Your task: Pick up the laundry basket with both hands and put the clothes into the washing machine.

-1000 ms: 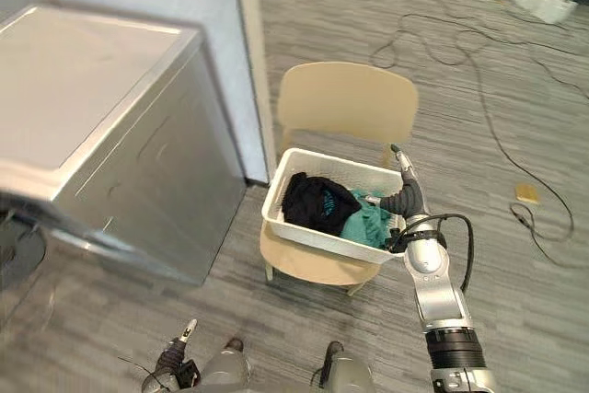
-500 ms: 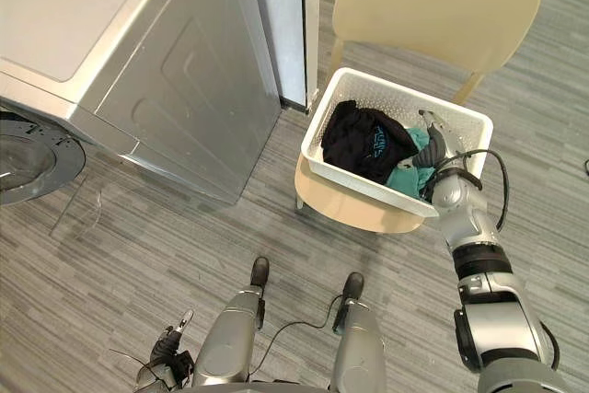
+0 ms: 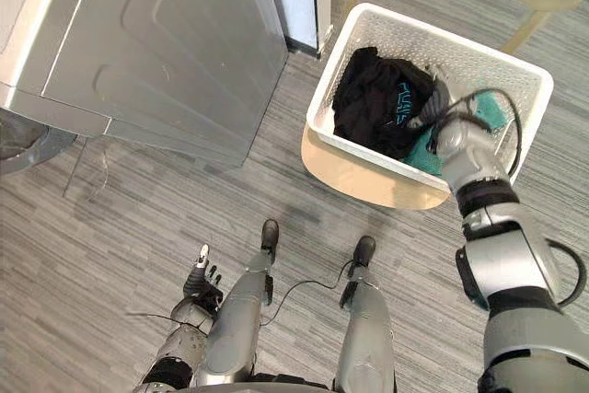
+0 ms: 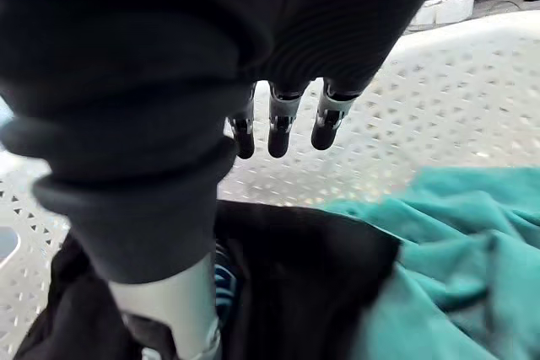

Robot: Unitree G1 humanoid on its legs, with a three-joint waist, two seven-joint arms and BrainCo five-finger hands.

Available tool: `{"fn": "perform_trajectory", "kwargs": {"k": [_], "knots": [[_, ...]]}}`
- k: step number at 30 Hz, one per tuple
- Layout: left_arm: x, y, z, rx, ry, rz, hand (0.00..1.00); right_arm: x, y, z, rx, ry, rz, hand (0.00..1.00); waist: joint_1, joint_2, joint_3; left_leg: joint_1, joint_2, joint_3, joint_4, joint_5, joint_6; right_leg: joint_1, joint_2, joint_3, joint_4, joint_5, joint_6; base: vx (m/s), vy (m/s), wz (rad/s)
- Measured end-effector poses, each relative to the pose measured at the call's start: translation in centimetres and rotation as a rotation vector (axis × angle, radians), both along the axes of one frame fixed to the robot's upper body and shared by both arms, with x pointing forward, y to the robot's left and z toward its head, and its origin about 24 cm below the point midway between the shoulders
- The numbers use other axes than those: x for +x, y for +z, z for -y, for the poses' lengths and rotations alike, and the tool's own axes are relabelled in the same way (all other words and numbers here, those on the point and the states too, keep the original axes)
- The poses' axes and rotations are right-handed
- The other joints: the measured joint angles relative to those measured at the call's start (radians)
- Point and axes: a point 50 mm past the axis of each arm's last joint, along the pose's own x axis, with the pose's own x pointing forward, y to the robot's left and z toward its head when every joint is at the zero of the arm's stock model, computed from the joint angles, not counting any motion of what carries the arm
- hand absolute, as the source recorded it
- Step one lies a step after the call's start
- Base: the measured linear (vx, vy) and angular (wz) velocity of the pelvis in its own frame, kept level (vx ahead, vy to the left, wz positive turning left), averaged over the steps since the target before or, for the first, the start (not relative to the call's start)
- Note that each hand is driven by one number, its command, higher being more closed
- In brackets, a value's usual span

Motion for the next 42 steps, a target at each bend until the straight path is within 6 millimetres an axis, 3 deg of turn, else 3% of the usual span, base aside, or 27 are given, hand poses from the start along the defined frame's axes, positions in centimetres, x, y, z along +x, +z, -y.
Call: {"fn": "perform_trajectory", "kwargs": {"k": [2, 9, 14, 15, 30, 34, 39, 42], "knots": [[0.6, 0.4, 0.2, 0.002, -0.009, 0.019, 0.0, 0.4, 1.7, -0.4, -0.036, 0.008, 0.024, 0.0, 0.01, 0.0, 0.003, -0.026, 0.005, 0.003, -0.011, 0.016, -0.004, -0.014, 0.008, -0.005, -0.032, 0.02, -0.004, 0.01, -0.016, -0.01], [2.2, 1.5, 0.6, -0.05, 0.019, 0.079, 0.0, 0.9, 4.9, -1.4, -0.172, 0.023, 0.047, 0.0, 0.04, -0.003, 0.021, -0.078, 0.029, 0.011, -0.013, 0.022, -0.011, -0.028, 0.042, -0.013, -0.119, 0.074, -0.012, 0.0, -0.041, -0.06], [2.5, 1.8, 0.7, -0.069, 0.027, 0.092, 0.0, 0.8, 5.0, -0.7, -0.08, 0.019, 0.041, 0.0, 0.043, -0.011, 0.028, -0.096, 0.037, -0.008, -0.049, 0.049, -0.012, -0.045, 0.052, -0.04, -0.125, 0.075, -0.014, 0.0, -0.039, 0.11], [2.7, 1.9, 0.7, -0.071, 0.024, 0.096, 0.0, 0.8, 4.5, -0.4, -0.065, 0.008, 0.018, 1.0, 0.053, -0.013, 0.029, -0.099, 0.039, -0.01, -0.049, 0.05, -0.013, -0.044, 0.055, -0.042, -0.129, 0.076, -0.015, 0.01, -0.031, 0.02], [3.5, 3.2, 0.9, -0.078, 0.003, 0.171, 0.0, 0.1, -1.4, 1.7, 0.077, -0.039, -0.162, 1.0, 0.088, -0.016, 0.03, -0.084, 0.047, -0.008, -0.043, 0.06, -0.02, -0.024, 0.058, -0.058, -0.109, 0.07, -0.022, 0.01, -0.013, 0.03], [3.6, 3.3, 0.8, -0.078, 0.01, 0.174, 0.0, -0.3, -2.6, 1.5, 0.221, -0.014, -0.116, 1.0, 0.078, -0.024, 0.033, -0.063, 0.054, -0.003, -0.037, 0.059, -0.02, -0.022, 0.058, -0.054, -0.067, 0.053, -0.031, -0.01, -0.036, -0.05], [3.5, 4.0, 0.0, -0.036, 0.023, 0.198, 0.0, -1.4, -3.6, 0.4, 0.424, 0.051, 0.025, 1.0, 0.039, -0.068, 0.038, 0.01, 0.062, 0.007, -0.026, 0.057, -0.018, 0.026, 0.058, -0.045, -0.018, 0.021, -0.035, -0.02, -0.053, -0.03], [3.7, 5.0, -0.2, 0.01, 0.006, 0.244, 0.0, -2.6, -3.5, 0.9, 0.494, 0.049, 0.132, 1.0, 0.033, -0.082, 0.035, 0.05, 0.061, 0.021, -0.026, 0.052, -0.013, 0.054, 0.057, -0.033, -0.008, 0.01, -0.029, -0.03, -0.035, -0.09]]}}
